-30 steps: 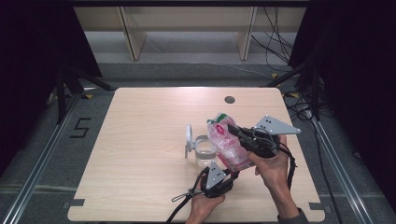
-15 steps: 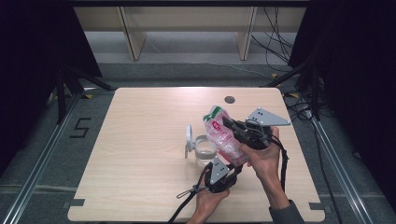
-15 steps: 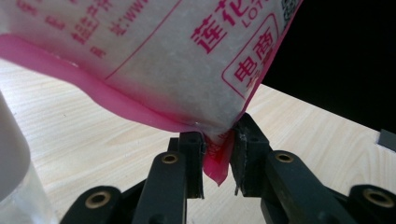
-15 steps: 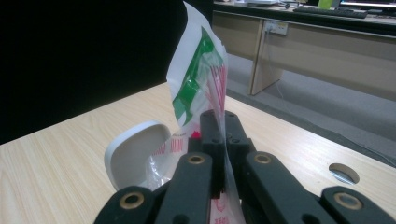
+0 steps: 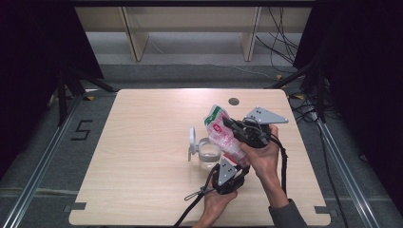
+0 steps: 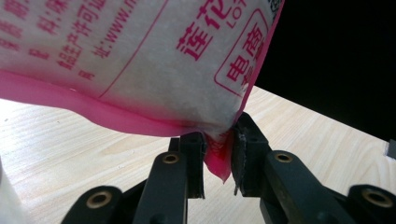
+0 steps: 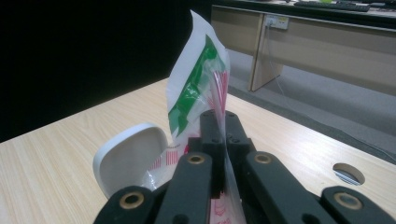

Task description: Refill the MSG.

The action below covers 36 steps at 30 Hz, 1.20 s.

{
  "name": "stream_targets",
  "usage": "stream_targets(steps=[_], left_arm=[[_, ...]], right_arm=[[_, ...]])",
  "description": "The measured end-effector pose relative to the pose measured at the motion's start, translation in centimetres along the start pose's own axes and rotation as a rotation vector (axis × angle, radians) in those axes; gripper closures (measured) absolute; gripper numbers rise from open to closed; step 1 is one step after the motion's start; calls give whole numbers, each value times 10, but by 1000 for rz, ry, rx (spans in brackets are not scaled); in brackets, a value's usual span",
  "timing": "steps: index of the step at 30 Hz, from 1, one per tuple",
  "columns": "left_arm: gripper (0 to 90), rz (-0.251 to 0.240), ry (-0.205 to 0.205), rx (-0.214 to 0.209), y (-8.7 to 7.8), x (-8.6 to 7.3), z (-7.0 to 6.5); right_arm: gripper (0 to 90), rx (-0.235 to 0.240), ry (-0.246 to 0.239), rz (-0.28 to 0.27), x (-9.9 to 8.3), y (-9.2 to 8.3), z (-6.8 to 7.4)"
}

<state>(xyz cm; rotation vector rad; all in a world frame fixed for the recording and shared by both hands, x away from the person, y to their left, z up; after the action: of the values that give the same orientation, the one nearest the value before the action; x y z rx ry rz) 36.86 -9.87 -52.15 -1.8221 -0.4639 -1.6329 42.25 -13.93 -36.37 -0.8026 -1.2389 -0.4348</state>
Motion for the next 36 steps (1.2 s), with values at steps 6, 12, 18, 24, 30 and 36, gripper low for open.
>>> stream_targets(steps=[6,12,18,24,30,36], left_arm=[[758,4,9,-1,2,0,1],[759,-15,-2,-8,5,1,1],[760,-18,-6,-3,6,2,1],[762,-3,17,-9,5,3,2],[763,-27,-12,-5,7,4,1],[764,-31,-13,-2,8,5,2]], right_arm=[[900,3,-7,-1,0,4,-1],[900,-2,-17,1,1,6,-1],[900,-2,6,2,0,10,2],[900,-5,-23,0,2,12,1],[900,1,5,9,0,16,6],[900,5,-5,3,1,20,5]])
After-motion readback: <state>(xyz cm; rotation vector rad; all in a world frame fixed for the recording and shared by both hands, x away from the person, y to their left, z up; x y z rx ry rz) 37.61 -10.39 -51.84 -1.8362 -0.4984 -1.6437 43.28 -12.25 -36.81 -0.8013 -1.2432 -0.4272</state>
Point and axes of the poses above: each handheld gripper's, and its own axes: y roughly forward along the jaws, x roughly out of its top, z roughly to its left, the point moved 5 cm from there along y, roughly forward along the jaws, and after that the axes turned 7 degrees about y, right-handed, at the moved point
